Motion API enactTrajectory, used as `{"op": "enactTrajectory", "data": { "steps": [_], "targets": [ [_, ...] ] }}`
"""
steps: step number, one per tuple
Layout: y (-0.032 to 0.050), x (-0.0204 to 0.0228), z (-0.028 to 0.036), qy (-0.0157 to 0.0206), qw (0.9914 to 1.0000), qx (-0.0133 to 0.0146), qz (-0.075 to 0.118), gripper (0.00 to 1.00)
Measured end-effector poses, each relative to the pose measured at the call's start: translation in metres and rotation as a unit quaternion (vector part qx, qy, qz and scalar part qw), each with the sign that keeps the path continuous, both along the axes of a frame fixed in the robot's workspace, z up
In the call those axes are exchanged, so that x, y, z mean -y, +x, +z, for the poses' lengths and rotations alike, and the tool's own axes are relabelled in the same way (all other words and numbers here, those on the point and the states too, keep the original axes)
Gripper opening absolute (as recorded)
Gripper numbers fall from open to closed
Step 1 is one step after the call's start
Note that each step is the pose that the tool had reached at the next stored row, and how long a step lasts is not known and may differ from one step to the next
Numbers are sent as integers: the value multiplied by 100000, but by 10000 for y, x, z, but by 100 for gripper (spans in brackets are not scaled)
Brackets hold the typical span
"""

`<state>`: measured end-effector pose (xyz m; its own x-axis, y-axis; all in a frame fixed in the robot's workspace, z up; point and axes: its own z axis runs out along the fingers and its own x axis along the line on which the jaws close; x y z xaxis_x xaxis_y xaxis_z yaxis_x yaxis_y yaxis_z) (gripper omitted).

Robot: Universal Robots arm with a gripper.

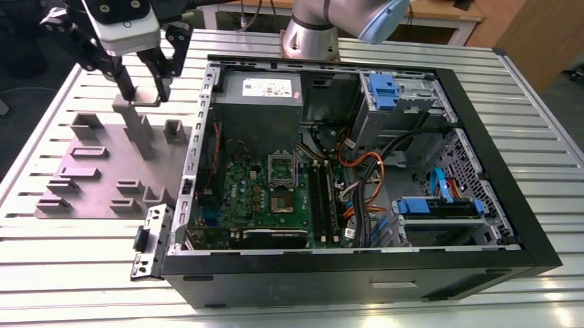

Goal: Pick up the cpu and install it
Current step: 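Pick up the cpu and move it towards the insertion slot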

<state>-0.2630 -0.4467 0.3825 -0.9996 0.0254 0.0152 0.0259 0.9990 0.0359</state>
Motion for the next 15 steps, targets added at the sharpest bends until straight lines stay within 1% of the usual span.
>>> {"op": "enactTrajectory", "data": {
  "steps": [2,15],
  "targets": [
    [2,7,-2,5,100000,5,-1,47],
    [24,8,-2,1,100000,1,10,47]
  ]
}}
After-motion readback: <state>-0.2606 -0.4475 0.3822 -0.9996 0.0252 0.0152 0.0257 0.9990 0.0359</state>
